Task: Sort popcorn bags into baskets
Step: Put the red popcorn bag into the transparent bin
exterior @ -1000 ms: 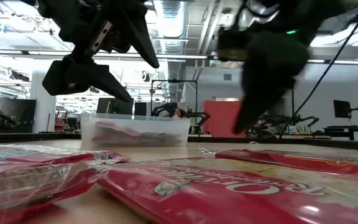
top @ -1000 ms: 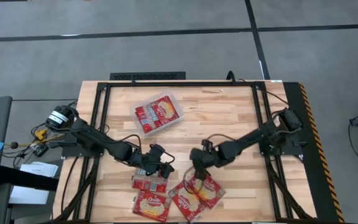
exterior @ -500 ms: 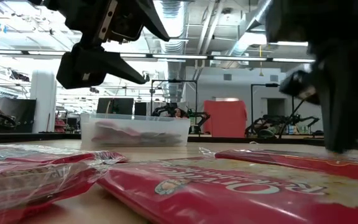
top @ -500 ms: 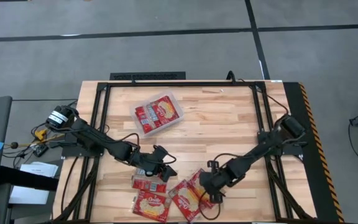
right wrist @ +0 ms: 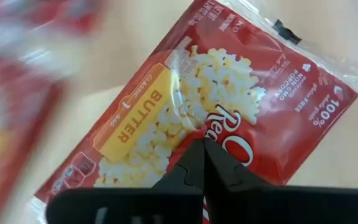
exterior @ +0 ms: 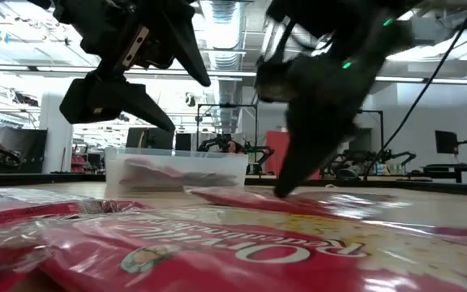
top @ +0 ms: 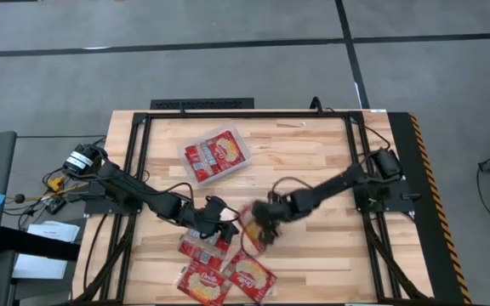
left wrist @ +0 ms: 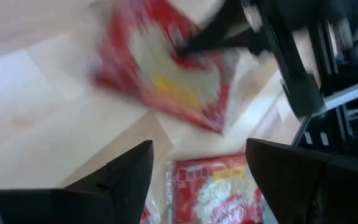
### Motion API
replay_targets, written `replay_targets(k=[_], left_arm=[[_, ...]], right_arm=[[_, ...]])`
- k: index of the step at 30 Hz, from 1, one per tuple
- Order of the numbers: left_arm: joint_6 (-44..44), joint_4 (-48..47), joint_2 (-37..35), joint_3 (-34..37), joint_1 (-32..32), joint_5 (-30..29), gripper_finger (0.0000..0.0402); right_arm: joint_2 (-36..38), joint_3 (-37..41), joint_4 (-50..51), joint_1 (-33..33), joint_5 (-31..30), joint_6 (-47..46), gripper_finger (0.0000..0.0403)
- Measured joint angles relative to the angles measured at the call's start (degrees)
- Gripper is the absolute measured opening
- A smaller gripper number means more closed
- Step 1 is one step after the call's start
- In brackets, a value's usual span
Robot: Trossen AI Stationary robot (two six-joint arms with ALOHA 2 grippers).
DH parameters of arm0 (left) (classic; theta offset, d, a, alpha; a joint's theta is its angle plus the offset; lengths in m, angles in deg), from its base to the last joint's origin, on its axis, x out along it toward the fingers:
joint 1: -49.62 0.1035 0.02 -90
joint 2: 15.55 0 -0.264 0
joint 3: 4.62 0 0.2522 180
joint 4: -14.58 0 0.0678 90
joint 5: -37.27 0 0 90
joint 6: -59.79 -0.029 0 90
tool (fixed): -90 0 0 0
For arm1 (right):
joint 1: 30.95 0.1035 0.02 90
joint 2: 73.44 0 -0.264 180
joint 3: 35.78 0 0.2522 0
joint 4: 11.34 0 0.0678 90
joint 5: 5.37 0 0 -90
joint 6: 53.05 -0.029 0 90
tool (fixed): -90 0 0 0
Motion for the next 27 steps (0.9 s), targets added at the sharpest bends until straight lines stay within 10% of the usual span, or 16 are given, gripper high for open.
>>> replay_targets(k=[19,27], left_arm=[[0.39,-3.0,0.72,0.05,3.69,-7.05,0.0245],[4.87,21.12,3.83,11.77,3.28,-9.32,0.0245]], right_arm=[[7.46,0.44,-1.93,-4.1,-4.19,-2.13,0.0014],[10.88,0.44,2.69,-0.72,-5.92,-2.36,0.0021]])
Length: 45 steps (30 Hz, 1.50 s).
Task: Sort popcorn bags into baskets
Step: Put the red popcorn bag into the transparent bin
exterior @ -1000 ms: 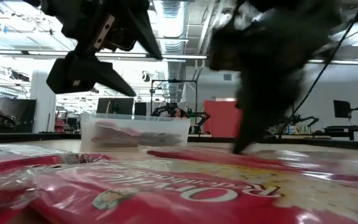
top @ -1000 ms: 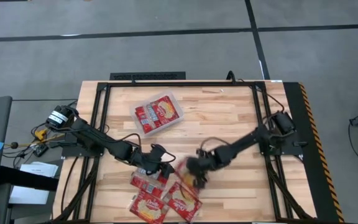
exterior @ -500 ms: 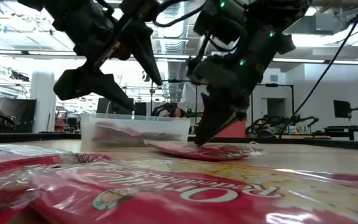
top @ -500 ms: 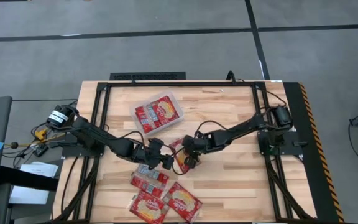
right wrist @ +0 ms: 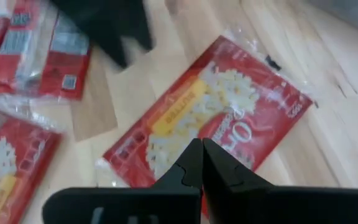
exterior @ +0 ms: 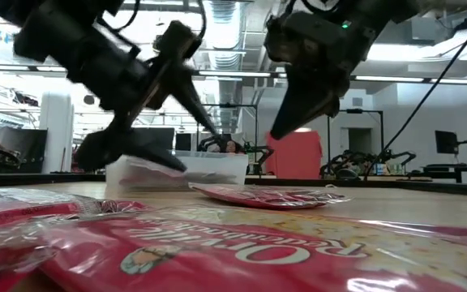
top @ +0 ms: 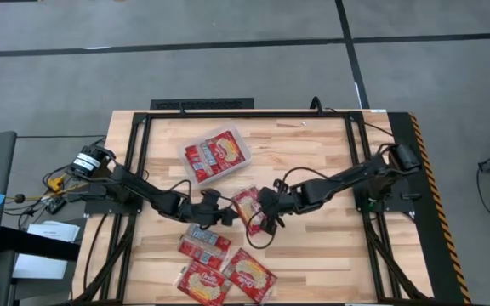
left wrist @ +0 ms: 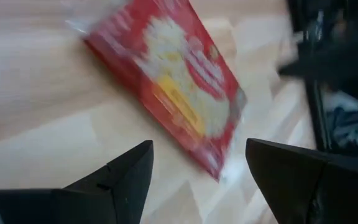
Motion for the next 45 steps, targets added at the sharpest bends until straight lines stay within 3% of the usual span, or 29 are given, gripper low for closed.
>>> replay_targets(k=[4,25,37,45], left_arm=[[4.64,2.41,-0.23,3.16,-0.04,-3.61,0.0245],[7.53,5.47,1.83,2.87,1.66,-1.92,0.0245],[9.38,4.12,1.85,2.85,1.81,-2.01,0.0245],[9.95,3.56,1.85,2.85,1.87,-2.32,0.0245]], right_arm=[[-0.9,0.03,-0.23,0.75,-0.32,0.06,0.002],[-1.77,13.97,-11.63,-1.71,-0.47,-1.31,0.0012],[1.66,14.6,-18.6,-1.45,-0.53,0.74,0.0008],[-0.43,16.12,-18.85,-3.34,0.52,1.86,0.0019]])
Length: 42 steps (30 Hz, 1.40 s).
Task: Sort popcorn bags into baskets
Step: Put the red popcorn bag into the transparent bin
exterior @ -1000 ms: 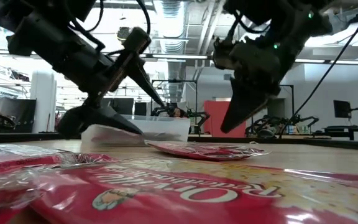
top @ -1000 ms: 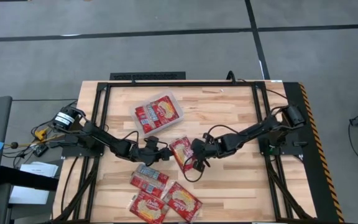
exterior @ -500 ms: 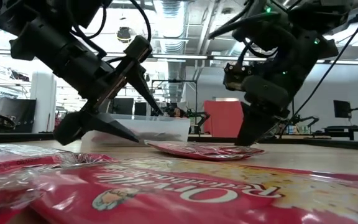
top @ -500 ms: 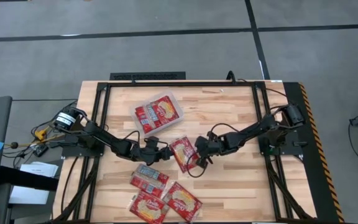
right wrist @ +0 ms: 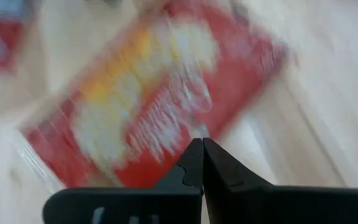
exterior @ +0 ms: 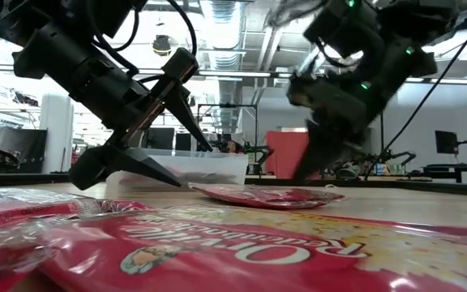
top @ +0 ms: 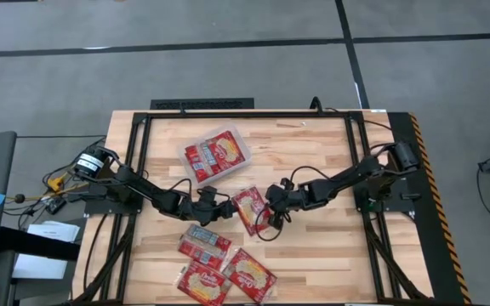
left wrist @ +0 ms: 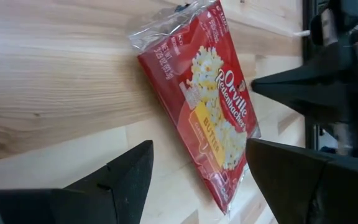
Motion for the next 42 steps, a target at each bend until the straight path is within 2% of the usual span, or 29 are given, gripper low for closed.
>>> replay_targets(k=[7,12,23,36,42], left_arm=[[0.58,-0.21,0.0,0.04,0.33,0.28,0.0245],[0.74,-0.21,0.0,0.04,0.71,0.26,0.0245],[-0.96,-0.63,0.0,0.04,3.1,-0.17,0.0245],[0.15,-3.14,0.0,0.04,3.25,2.34,0.0245],[0.18,-2.82,0.0,0.04,3.27,1.38,0.0245]], right_arm=[[-3.61,-0.27,-3.93,-0.22,1.28,-0.11,0.0009],[-3.71,-0.25,-3.07,-0.23,1.29,-0.11,0.002],[-3.75,-0.23,-3.17,-0.54,1.28,0.33,0.0014],[-4.7,-0.28,-4.12,-1.22,1.04,1.43,0.0014],[-0.41,-0.39,-4.12,0.47,-1.3,1.53,0.0013]])
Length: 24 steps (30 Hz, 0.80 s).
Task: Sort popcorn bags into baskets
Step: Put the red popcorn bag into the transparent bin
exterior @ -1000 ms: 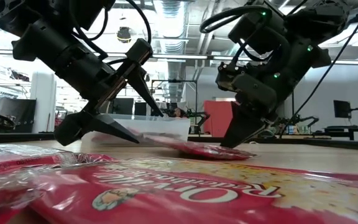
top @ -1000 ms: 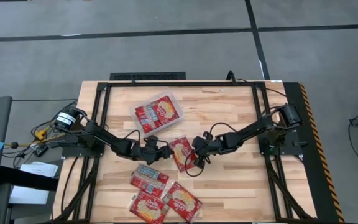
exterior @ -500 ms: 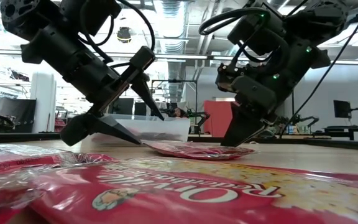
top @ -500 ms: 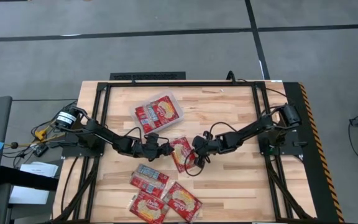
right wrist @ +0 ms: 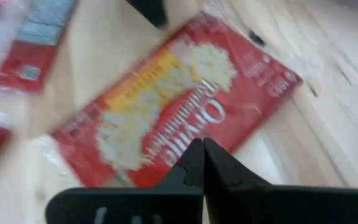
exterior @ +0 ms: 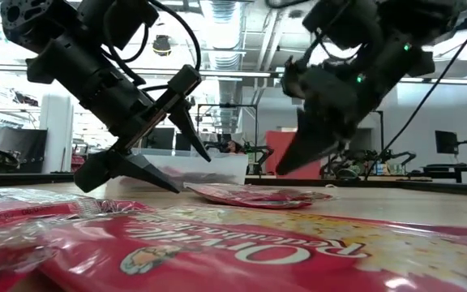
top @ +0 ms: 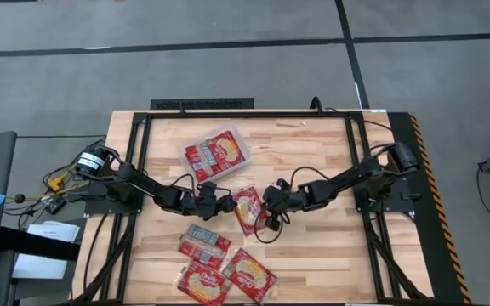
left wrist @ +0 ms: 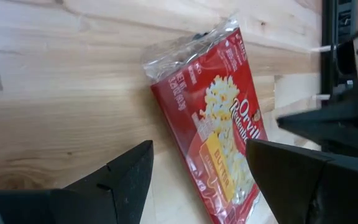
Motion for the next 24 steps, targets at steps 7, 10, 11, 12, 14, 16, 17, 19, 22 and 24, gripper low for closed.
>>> replay_targets(k=[7,10,11,12,14,16,17,19,22,24], left_arm=[[-0.05,1.0,0.0,0.0,0.0,-0.43,0.0245],[-0.05,1.19,0.0,0.0,0.0,-0.53,0.0245],[-0.03,1.32,0.0,0.0,0.0,-0.51,0.0245],[-0.03,1.31,0.0,0.0,0.0,-0.53,0.0245],[-0.01,1.29,0.0,0.0,0.0,-0.52,0.0245],[-0.03,1.26,0.0,0.0,0.0,-0.52,0.0245],[-0.04,1.28,0.0,0.0,0.0,-0.48,0.0245],[0.04,1.28,0.0,0.0,0.0,-0.5,0.0245],[0.22,1.28,0.0,0.0,0.0,-0.49,0.0245],[0.32,1.37,0.0,0.0,-0.01,-0.49,0.0245]], right_arm=[[0.37,0.16,-1.57,-0.03,0.17,1.47,0.0013],[-0.77,0.25,-2.23,-0.13,0.88,1.56,0.0019],[-1.13,0.25,-2.8,-0.24,0.87,1.5,0.0019],[-1.52,0.12,-3.77,-0.3,0.88,1.49,0.0018],[-1.55,0.16,-3.3,-0.36,0.71,1.71,0.0012],[-2.31,0.14,-3.82,-0.34,0.7,1.86,0.0008],[-3.16,-0.01,-3.86,-0.51,0.79,1.84,0.0008],[-3.41,0.23,-2.08,-0.75,1.04,1.86,0.0009],[-5.23,0.01,-3.32,-0.91,0.85,1.46,0.0019],[-5.02,0.01,-2.91,-0.85,0.93,1.42,0.0022]])
